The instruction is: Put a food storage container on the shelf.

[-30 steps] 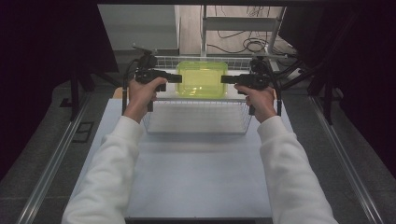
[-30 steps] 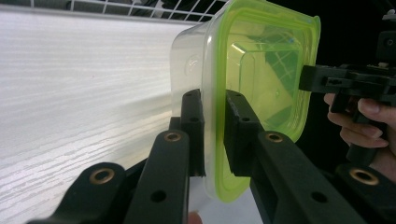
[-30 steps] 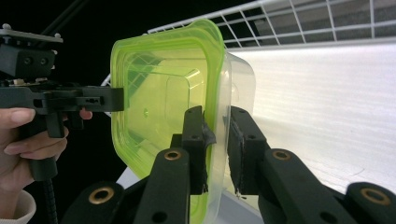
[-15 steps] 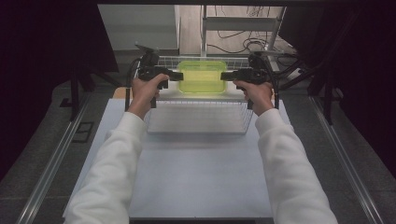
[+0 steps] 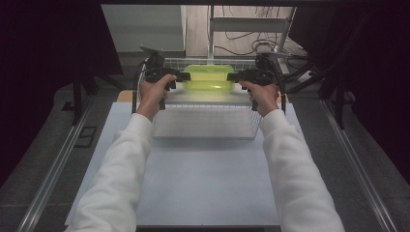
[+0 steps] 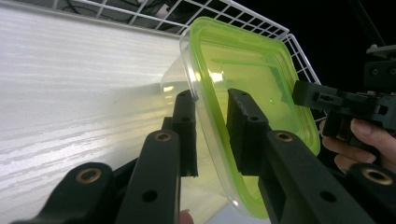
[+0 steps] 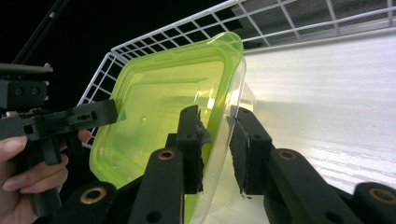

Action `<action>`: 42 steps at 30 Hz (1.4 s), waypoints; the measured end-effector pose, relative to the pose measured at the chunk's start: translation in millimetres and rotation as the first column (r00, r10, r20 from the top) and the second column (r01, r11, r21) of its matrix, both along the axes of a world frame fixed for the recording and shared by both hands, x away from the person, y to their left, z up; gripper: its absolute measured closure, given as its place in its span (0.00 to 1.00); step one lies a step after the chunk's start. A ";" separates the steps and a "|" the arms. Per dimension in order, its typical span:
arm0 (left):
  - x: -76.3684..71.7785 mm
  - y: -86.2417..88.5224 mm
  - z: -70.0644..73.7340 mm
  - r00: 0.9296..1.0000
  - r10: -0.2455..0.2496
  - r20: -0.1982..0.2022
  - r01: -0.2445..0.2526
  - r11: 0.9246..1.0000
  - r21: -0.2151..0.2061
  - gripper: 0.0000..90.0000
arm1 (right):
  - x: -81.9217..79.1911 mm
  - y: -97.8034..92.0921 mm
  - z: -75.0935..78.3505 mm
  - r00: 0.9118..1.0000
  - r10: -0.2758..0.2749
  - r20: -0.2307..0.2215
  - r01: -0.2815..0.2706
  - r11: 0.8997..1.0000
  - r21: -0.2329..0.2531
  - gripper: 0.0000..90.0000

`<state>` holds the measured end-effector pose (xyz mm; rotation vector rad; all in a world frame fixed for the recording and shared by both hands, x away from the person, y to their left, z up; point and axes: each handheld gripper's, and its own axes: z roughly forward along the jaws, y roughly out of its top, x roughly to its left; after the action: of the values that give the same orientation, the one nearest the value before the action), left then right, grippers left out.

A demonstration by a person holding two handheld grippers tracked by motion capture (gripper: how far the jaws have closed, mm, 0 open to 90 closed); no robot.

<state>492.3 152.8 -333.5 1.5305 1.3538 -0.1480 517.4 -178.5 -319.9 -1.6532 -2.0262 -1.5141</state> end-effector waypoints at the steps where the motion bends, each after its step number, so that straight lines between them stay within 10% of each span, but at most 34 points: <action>1: 0.1 -0.4 -0.4 1.000 0.003 0.002 -0.003 1.000 0.005 0.82 | 0.0 0.5 -0.9 1.000 -0.009 -0.006 0.009 1.000 0.005 0.80; 7: -2.9 -5.2 -0.5 0.997 0.028 0.067 -0.033 0.997 0.071 0.68 | -2.3 4.2 -1.1 0.999 -0.039 0.000 0.039 0.999 0.005 0.67; 17: -15.0 -6.0 12.6 0.983 0.079 0.164 -0.089 0.994 0.057 0.36 | -16.4 5.7 10.4 0.997 -0.063 0.041 0.063 0.998 0.012 0.34; 25: -32.3 -6.5 23.9 0.979 0.042 0.198 -0.065 0.992 0.110 0.28 | -33.0 1.8 22.3 0.985 -0.079 0.151 0.095 0.990 -0.104 0.27; 32: -61.6 -5.0 36.8 0.967 -0.007 0.256 -0.032 0.989 0.145 0.26 | -50.3 -10.8 24.3 0.971 -0.014 0.238 0.055 0.985 -0.165 0.26; 42: -103.4 -7.2 27.8 0.967 -0.065 0.245 0.017 0.981 0.193 0.28 | -89.5 -16.1 17.4 0.940 0.124 0.318 -0.041 0.966 -0.255 0.26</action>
<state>388.9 145.6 -305.7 1.6745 1.1599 0.1495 427.9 -194.6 -302.5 -1.4406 -2.5150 -1.6649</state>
